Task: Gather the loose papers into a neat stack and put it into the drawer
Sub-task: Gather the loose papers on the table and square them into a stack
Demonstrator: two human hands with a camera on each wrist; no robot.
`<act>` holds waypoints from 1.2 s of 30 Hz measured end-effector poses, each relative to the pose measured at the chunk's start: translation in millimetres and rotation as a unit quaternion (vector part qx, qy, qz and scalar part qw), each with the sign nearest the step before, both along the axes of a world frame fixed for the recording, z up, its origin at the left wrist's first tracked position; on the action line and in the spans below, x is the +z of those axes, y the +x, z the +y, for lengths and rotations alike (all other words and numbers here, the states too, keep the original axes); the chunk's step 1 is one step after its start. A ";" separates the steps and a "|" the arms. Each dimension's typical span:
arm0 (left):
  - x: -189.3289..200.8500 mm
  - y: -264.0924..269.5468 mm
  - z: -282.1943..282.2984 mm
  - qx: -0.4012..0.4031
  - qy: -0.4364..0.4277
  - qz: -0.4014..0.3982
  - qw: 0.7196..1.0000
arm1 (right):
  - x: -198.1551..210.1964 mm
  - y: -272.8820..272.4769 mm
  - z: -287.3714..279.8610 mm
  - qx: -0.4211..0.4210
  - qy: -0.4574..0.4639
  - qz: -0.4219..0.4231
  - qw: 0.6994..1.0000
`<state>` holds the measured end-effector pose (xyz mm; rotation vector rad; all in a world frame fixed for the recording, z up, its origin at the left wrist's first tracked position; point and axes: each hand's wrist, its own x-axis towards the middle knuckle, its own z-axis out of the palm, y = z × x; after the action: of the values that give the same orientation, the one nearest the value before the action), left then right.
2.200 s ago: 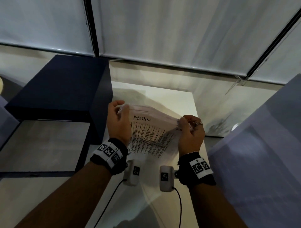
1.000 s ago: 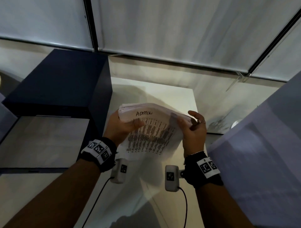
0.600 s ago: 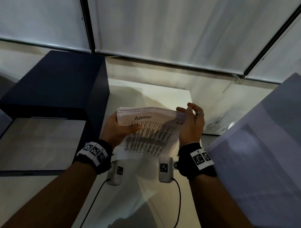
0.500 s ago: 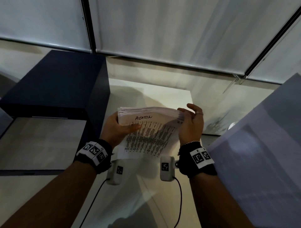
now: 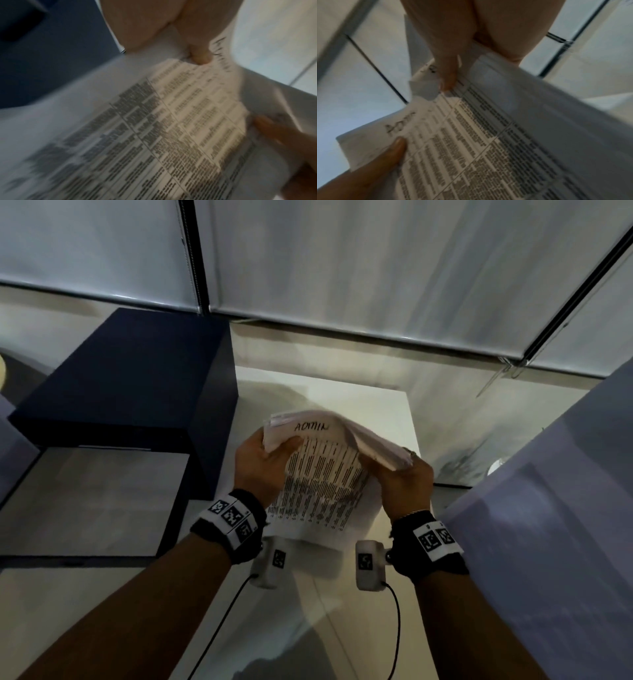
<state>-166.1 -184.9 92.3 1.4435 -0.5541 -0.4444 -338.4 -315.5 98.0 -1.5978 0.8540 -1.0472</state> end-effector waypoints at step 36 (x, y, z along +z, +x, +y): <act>-26.7 15.5 30.8 -0.149 -0.016 0.048 0.988 | -10.1 -5.1 30.6 0.001 -0.007 -0.088 0.996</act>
<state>-150.6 -154.1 65.6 1.3055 -0.6993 -0.7337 -343.5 -285.0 87.8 -1.4926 0.7283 -1.1751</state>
